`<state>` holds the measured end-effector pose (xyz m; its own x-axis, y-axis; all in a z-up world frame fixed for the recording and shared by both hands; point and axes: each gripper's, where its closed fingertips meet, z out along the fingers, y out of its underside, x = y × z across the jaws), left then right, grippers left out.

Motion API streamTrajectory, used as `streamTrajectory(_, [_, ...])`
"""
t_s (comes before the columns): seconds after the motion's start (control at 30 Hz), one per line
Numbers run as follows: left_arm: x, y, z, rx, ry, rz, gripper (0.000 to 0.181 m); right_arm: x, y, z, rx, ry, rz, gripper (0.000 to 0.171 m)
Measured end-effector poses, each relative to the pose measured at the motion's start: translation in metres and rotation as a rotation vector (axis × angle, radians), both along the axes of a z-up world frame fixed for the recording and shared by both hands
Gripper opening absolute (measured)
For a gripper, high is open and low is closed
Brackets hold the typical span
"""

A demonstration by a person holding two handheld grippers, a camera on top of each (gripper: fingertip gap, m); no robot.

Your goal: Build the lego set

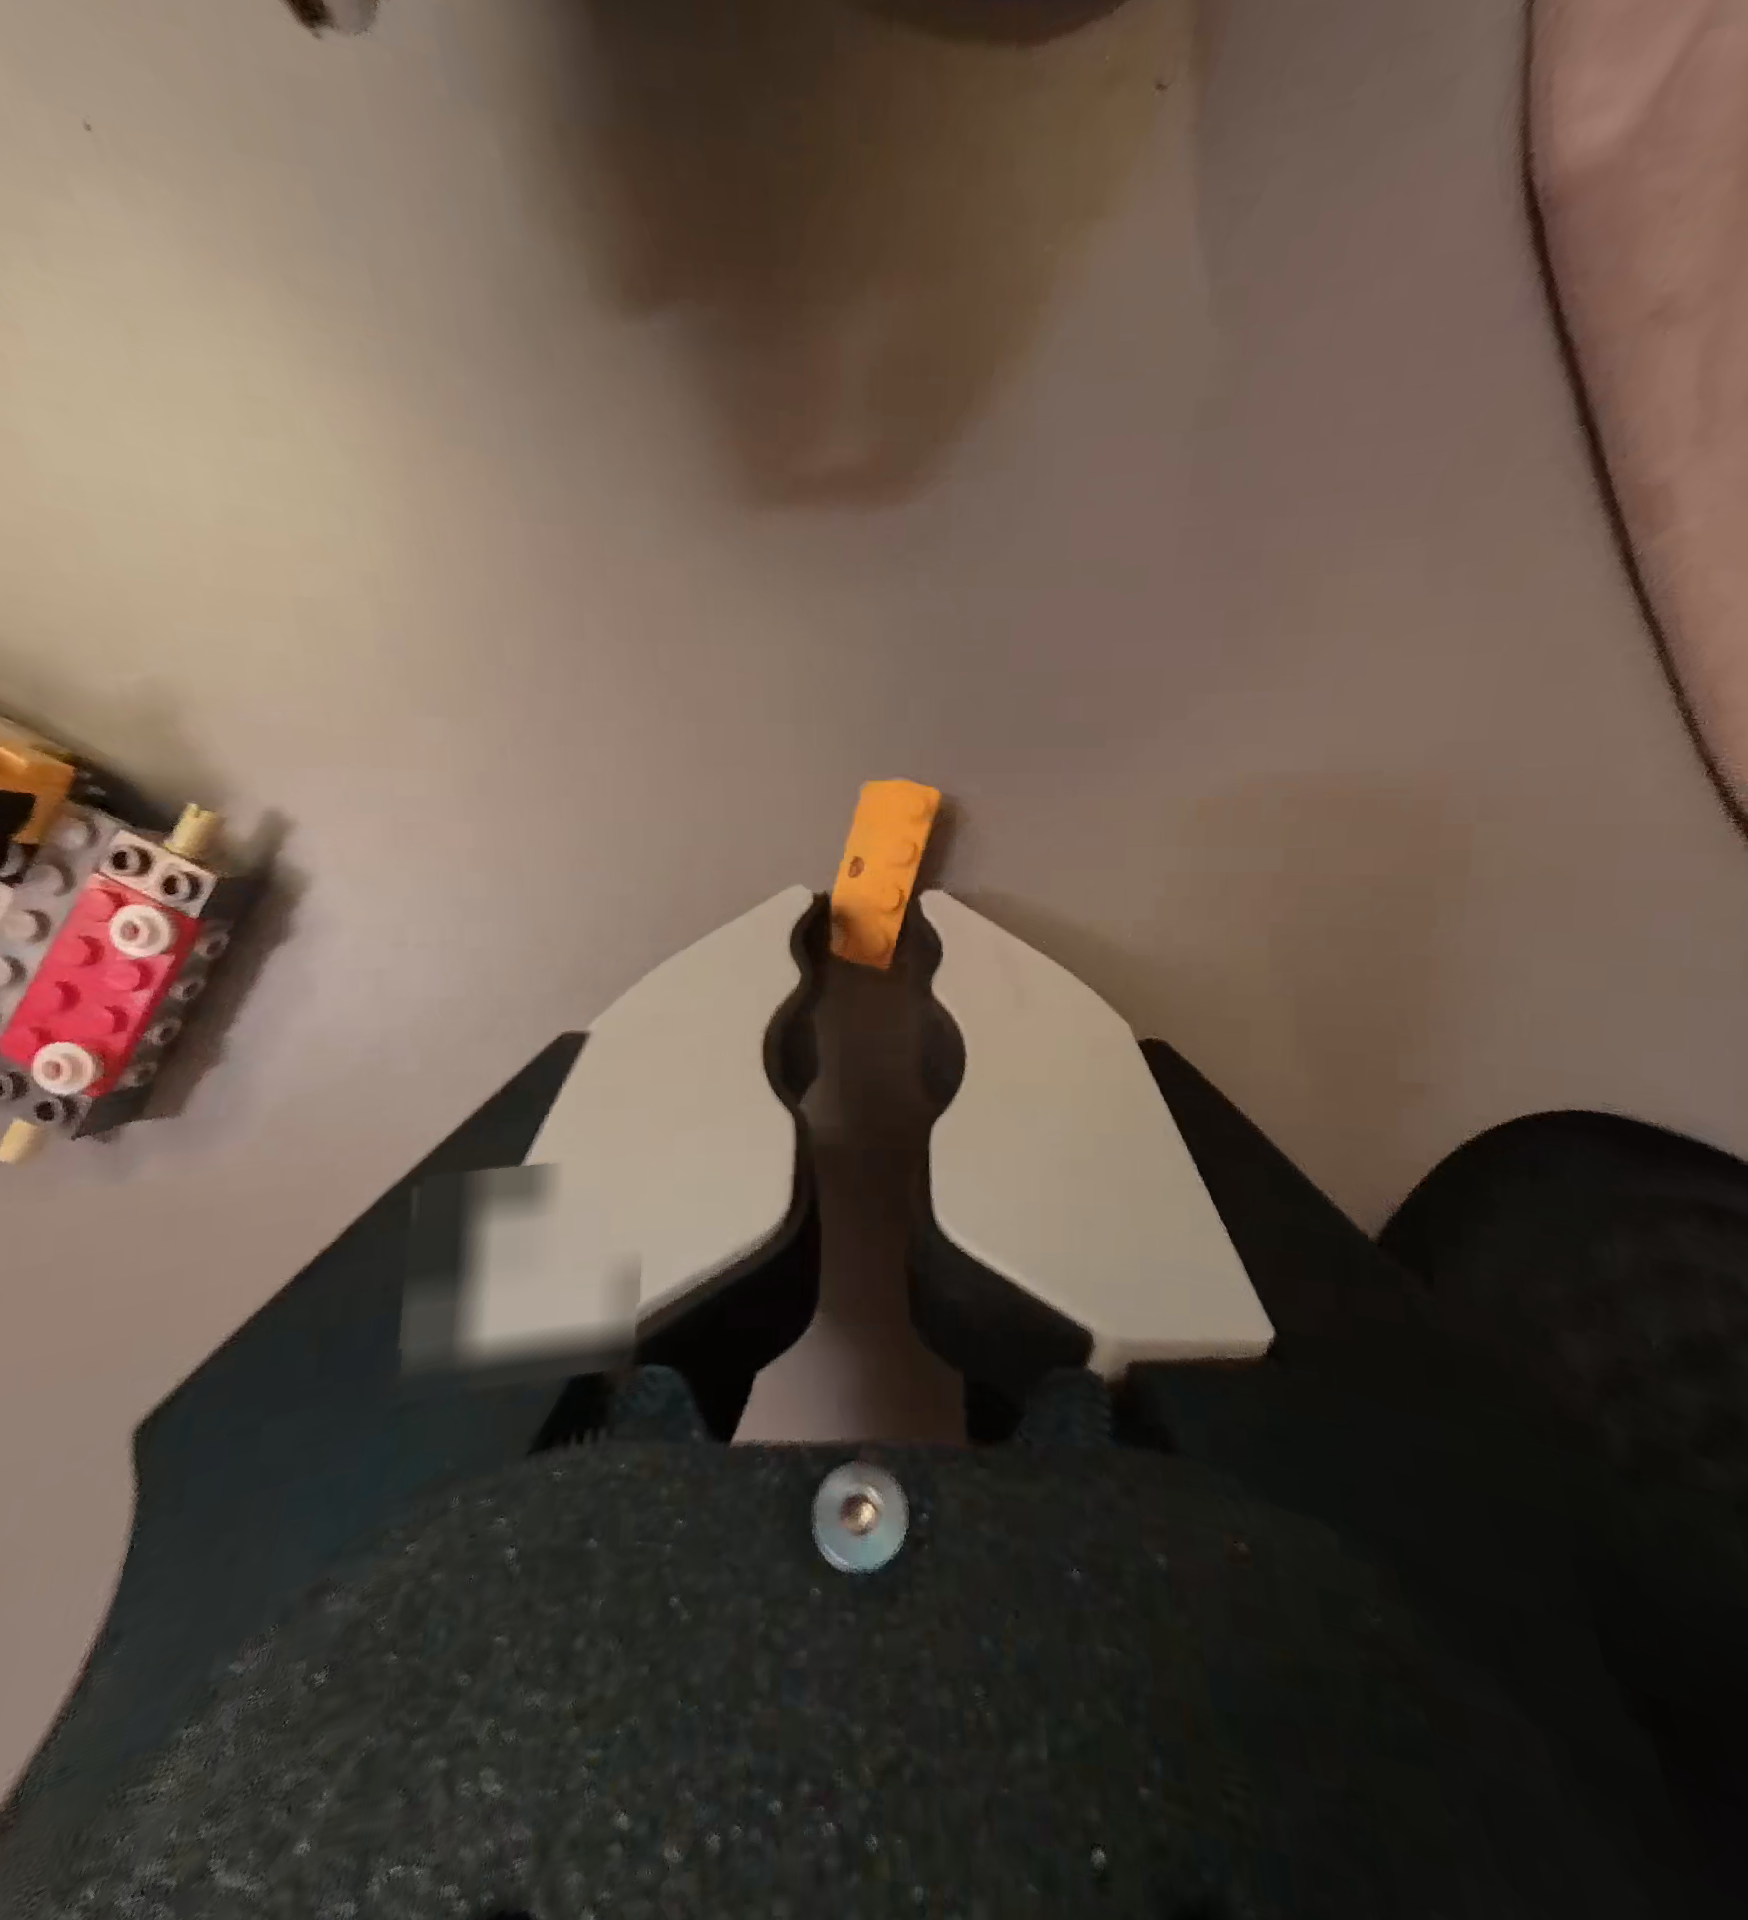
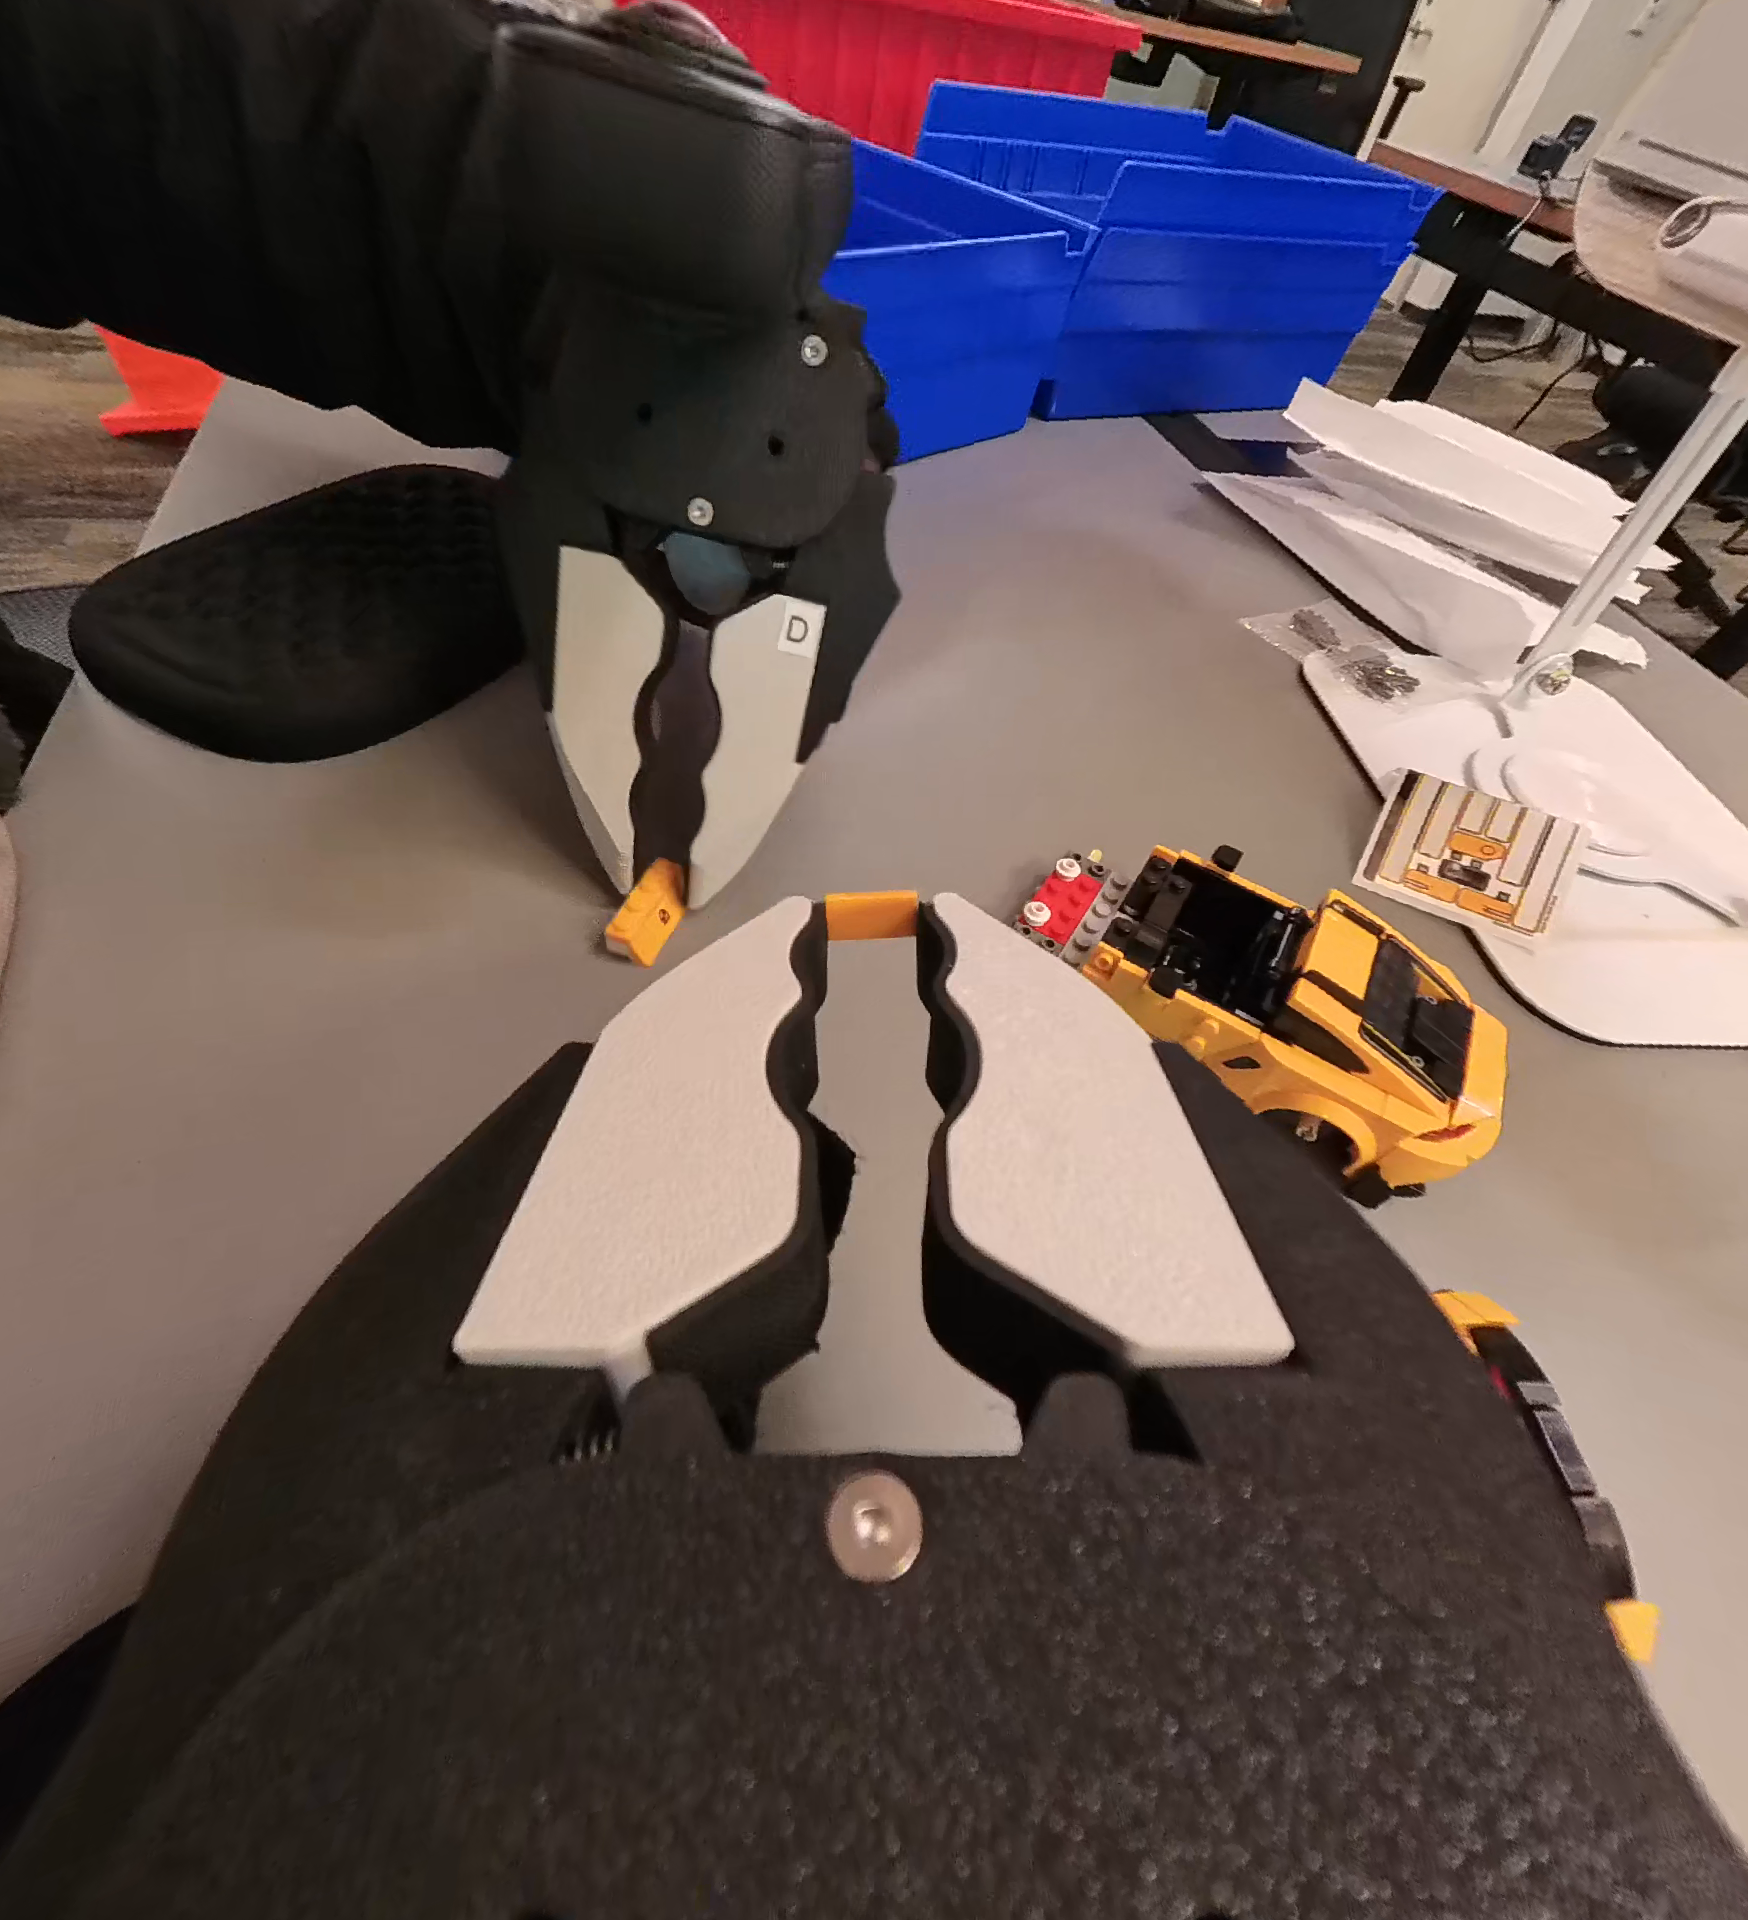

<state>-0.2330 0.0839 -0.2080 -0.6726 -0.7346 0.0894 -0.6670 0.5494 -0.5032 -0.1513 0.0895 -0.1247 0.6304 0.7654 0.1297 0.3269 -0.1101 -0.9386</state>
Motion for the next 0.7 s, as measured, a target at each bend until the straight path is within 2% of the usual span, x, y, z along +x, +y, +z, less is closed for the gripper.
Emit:
streamTrajectory(0.13, [-0.007, -0.017, 0.0, -0.018, 0.024, 0.099, 0.017, -0.001, -0.001, 0.0, -0.001, -0.009, 0.007, 0.016])
streamTrajectory(0.23, [-0.004, -0.03, -0.001, -0.038, -0.031, 0.174, 0.014, -0.005, -0.004, -0.004, -0.008, -0.029, 0.023, 0.016])
streamTrajectory(0.33, [0.003, -0.032, -0.001, -0.046, -0.088, 0.249, 0.012, -0.01, -0.007, -0.01, -0.034, -0.056, 0.056, 0.016])
streamTrajectory(0.4, [0.006, -0.031, -0.001, -0.059, -0.102, 0.283, 0.016, -0.013, -0.009, -0.015, -0.047, -0.077, 0.071, 0.016])
streamTrajectory(0.57, [0.008, -0.022, 0.004, -0.078, -0.127, 0.322, 0.027, -0.019, -0.015, -0.023, -0.08, -0.112, 0.113, 0.016])
streamTrajectory(0.7, [0.016, -0.025, -0.001, -0.057, -0.139, 0.268, 0.029, -0.028, -0.026, -0.037, -0.137, -0.182, 0.182, 0.016])
